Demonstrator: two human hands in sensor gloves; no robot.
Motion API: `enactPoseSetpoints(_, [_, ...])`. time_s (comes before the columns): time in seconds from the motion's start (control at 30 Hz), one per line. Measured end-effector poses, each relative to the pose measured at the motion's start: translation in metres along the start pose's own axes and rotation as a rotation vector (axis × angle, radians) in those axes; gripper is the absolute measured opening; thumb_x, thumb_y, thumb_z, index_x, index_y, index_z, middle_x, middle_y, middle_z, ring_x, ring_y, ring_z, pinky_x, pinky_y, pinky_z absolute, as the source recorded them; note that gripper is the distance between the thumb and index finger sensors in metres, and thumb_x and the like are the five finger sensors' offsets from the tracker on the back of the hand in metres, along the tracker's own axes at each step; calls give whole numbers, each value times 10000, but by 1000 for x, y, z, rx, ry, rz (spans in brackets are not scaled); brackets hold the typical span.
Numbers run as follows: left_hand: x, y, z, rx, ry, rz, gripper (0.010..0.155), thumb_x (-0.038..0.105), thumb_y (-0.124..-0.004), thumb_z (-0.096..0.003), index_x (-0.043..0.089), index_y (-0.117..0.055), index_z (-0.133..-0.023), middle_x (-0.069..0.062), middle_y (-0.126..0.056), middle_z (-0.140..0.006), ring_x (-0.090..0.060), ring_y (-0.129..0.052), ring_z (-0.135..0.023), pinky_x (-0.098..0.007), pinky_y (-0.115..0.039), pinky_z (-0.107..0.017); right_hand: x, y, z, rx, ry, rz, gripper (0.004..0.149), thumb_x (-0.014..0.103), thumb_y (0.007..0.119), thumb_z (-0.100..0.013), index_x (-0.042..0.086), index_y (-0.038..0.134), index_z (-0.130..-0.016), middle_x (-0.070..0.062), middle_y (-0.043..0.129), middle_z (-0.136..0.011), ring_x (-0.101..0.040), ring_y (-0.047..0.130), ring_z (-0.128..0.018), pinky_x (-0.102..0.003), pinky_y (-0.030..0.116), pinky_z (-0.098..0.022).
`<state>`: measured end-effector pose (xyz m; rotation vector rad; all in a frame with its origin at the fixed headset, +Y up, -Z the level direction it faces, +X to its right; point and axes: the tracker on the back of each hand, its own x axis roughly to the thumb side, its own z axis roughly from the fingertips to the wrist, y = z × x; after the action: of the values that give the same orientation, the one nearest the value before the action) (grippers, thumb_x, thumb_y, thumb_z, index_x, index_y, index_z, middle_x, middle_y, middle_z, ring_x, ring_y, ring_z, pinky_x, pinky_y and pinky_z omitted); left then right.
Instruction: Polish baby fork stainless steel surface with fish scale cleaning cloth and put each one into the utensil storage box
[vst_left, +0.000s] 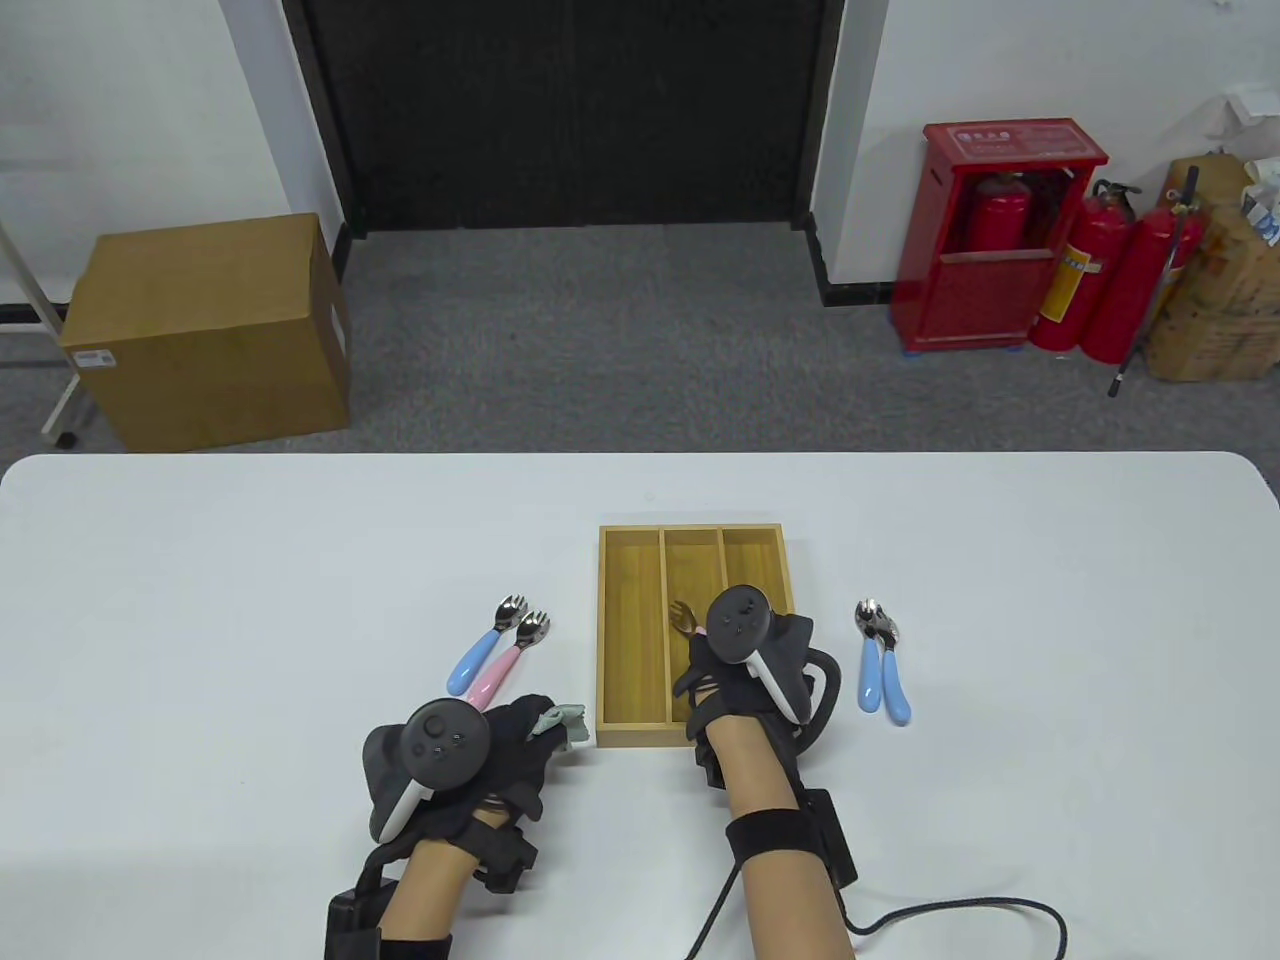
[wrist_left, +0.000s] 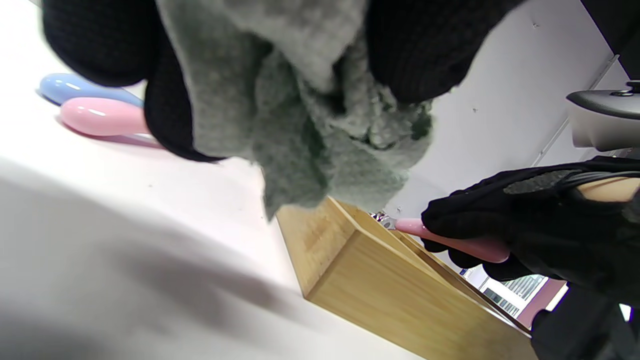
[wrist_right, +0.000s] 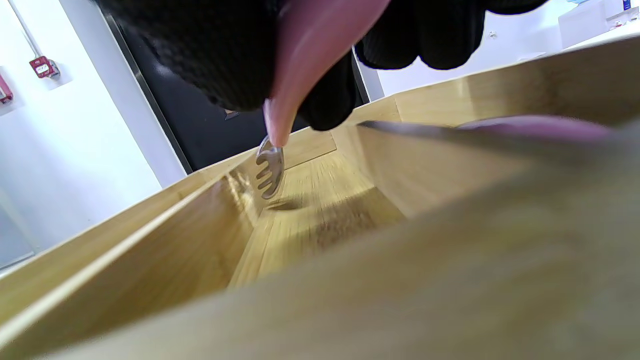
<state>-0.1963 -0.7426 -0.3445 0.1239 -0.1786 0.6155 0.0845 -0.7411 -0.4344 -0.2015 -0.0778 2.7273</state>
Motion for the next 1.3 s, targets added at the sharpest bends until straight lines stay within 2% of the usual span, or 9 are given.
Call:
enactPoseSetpoints(0.1, [-1,1,0,3,0,7,452,438,-858,-478,182,-906,-848,-105,-1041,-703,-286,-1083,-513,-519,-835,-439,2,6,0,32,9,17,443,354,839,-418,52,905,-736,-246,593,-989,-524,614,-844,-691,473,-614])
enactPoseSetpoints(0.27, [1,1,0,-1,-8,21,455,439,-856,-479,181,-902,-852,-106,-1038,-707,-288,-1081,-517,-520,-834,-440,2,18,-2,164,48,37,449,344,846,-413,36,901,-736,-254,525,-1017,-533,543,-875,-700,407,-629])
enactPoseSetpoints(0.33, [2,0,0,-5,-14,18,455,439,-855,-480,181,-902,-853,-106,-1038,-707,-289,-1081,-518,-519,-834,-442,2,22,-2,183,56,46,449,334,851,-409,28,903,-734,-256,509,-1022,-537,514,-885,-695,382,-634])
enactPoseSetpoints(0.73, [4,-1,0,-23,-15,9,458,438,-854,-482,177,-899,-855,-111,-1036,-710,-293,-1080,-520,-523,-832,-442,3,21,-3,164,22,88,459,334,860,-402,56,870,-768,-250,519,-1025,-529,529,-888,-696,394,-637])
enactPoseSetpoints(0.87, [4,0,1,-25,-10,7,459,439,-853,-482,176,-899,-855,-112,-1036,-711,-294,-1079,-522,-524,-831,-442,4,7,-4,166,-4,43,470,340,859,-403,54,864,-775,-250,536,-1022,-526,559,-878,-695,414,-634])
enactPoseSetpoints(1.07, [3,1,1,-23,-10,7,461,440,-853,-482,174,-898,-856,-113,-1036,-711,-294,-1079,-521,-524,-832,-441,-15,-36,-9,94,1,-17,470,331,867,-399,51,863,-775,-249,547,-1020,-526,565,-879,-696,426,-633])
enactPoseSetpoints(1.23, [2,1,0,-23,-8,9,461,441,-852,-484,176,-897,-858,-113,-1035,-713,-296,-1078,-524,-524,-830,-444,-69,-76,-14,27,111,19,467,317,872,-397,51,857,-781,-246,548,-1022,-526,564,-881,-696,426,-635])
enactPoseSetpoints(1.3, [2,1,0,-24,-6,8,461,441,-852,-484,176,-895,-859,-112,-1034,-714,-294,-1078,-525,-523,-830,-445,-92,-84,-13,19,167,31,467,309,873,-399,52,851,-789,-246,541,-1025,-525,557,-886,-697,420,-638])
